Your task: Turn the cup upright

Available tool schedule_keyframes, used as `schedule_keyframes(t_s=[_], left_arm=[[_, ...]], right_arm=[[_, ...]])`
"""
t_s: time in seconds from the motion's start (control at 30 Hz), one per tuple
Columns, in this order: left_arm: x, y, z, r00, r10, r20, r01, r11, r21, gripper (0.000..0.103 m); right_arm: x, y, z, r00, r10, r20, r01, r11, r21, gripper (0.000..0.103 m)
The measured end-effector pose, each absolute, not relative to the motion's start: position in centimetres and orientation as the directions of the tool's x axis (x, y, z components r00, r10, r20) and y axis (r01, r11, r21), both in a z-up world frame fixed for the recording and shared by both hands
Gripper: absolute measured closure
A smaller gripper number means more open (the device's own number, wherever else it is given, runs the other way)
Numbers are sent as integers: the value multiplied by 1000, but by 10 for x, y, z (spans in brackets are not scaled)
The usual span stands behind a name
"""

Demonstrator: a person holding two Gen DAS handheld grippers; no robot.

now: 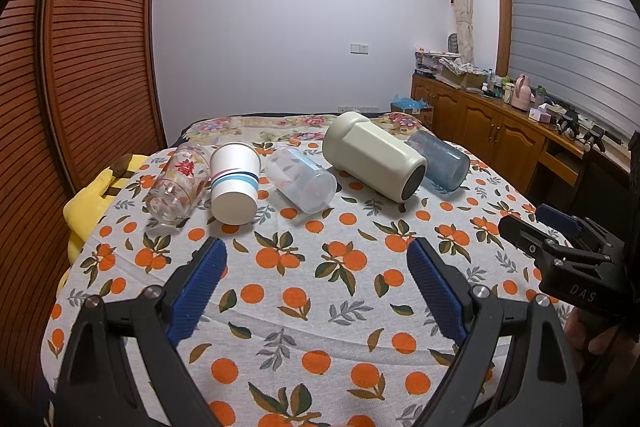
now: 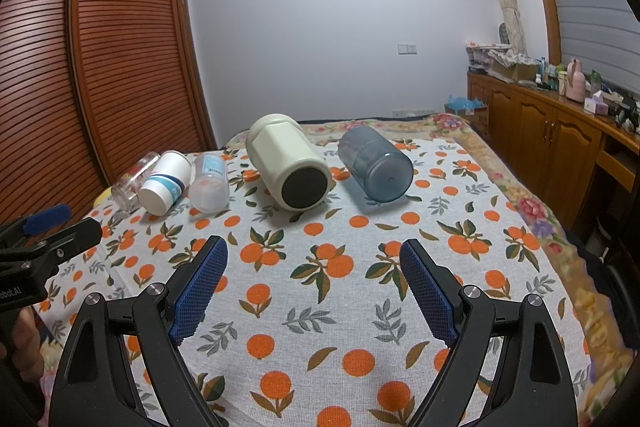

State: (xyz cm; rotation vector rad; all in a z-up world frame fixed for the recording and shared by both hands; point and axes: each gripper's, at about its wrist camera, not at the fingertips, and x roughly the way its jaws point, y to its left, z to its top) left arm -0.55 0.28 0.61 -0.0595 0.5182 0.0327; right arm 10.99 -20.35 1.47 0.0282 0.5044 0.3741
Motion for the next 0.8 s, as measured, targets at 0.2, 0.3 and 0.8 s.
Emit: schedule_keyframes(t_s=[0.2,0.3,0.8], left_arm=[[-6,3,6,868,19,-497,-48,998,-46,11],[-7,3,6,868,19,-496,-48,998,-46,11],[-6,0,7,871,22,-492,-49,998,-41,11]], right_arm=[[110,-204,14,809,357,-468,-343,932,118,13],[111,-204,14,809,357,-467,-343,932,118,13],[111,-204,15,809,357,-467,-342,932,119,13]])
